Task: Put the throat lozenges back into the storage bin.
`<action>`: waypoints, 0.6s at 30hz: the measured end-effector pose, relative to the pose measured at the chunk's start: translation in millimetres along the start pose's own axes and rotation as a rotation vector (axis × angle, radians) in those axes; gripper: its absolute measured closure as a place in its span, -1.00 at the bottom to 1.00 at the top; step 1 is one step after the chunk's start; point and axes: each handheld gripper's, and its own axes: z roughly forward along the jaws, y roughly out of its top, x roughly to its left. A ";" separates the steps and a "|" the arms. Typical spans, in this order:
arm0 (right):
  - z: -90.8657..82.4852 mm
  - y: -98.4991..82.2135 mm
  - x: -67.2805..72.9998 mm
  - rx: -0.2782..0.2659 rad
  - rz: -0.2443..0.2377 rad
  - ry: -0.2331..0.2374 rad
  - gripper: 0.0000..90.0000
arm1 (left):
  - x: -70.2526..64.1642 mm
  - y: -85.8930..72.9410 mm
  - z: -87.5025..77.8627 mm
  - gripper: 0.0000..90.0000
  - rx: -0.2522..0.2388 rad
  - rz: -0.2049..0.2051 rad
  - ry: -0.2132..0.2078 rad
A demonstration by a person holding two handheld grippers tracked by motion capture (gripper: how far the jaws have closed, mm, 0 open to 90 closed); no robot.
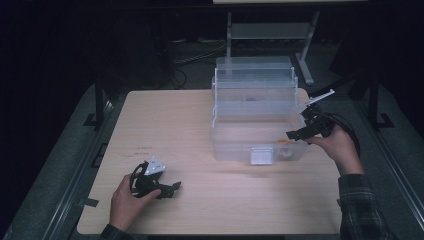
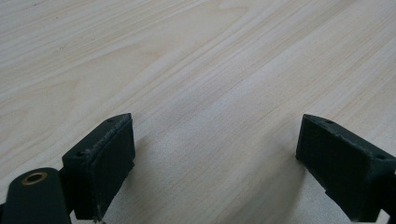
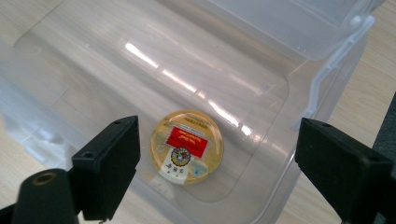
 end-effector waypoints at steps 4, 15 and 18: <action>-6.5 -5.7 -0.8 -0.012 0.000 -0.001 -0.82 | 0.0 0.0 0.0 -0.76 0.000 0.000 0.000; -19.9 -30.3 -0.5 -0.058 0.016 -0.007 -0.97 | -0.2 0.0 0.1 -0.76 -0.002 -0.003 0.000; -19.9 -40.3 0.5 -0.062 0.023 -0.016 -0.97 | -0.2 0.0 0.1 -0.76 -0.002 -0.003 0.001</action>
